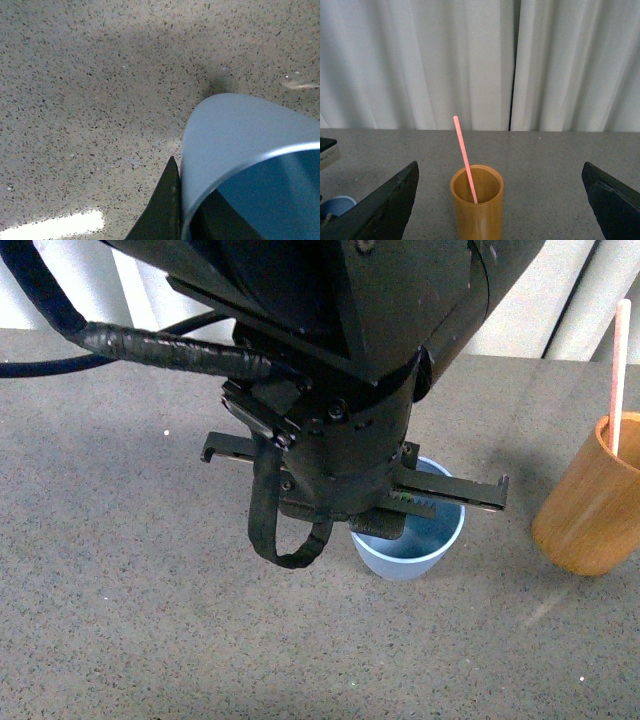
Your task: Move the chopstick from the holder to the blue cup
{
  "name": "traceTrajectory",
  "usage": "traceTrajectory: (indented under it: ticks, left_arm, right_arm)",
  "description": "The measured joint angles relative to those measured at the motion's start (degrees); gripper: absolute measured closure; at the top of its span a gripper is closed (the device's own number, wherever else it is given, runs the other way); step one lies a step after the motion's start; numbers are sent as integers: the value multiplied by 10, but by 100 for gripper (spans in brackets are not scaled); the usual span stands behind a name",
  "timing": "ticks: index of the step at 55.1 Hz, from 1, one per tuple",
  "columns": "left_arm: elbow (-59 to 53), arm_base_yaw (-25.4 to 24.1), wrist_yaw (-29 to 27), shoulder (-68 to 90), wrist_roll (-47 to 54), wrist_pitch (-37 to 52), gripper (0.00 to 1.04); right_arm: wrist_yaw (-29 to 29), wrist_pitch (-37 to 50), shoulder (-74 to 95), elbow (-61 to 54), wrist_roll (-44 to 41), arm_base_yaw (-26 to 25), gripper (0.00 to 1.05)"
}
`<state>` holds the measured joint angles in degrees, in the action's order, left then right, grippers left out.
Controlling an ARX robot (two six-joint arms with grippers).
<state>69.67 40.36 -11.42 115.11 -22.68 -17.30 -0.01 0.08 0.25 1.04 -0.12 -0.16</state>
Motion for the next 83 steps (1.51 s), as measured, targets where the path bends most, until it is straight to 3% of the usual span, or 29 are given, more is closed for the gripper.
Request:
traceTrajectory:
  ticks: [15,18,29,36,47,52,64,75,83]
  left_arm:
    - [16,1,-1,27,-11,13,101]
    - [18,0,3,28,-14,15,97]
    - [19,-8,13,28,-15,15,63]
    - [19,-16,14,22,-14,14,47]
    - [11,-44,16,-42,-12,19,5]
    - [-24,-57,-2,-91,-1,59,8]
    - [-185,-89,-150,-257,91,275,7]
    - [-226,-98,-169,-302,140,325,7]
    - [-347,-120,-148,-306,197,589,29]
  right_arm:
    - [0,0,0,0,0,0,10]
    - [0,0,0,0,0,0,10]
    - [0,0,0,0,0,0,10]
    - [0,0,0,0,0,0,10]
    - [0,0,0,0,0,0,10]
    - [0,0,0,0,0,0,10]
    - [0,0,0,0,0,0,10]
    - [-1,0,0,0,0,0,10]
    - [0,0,0,0,0,0,10]
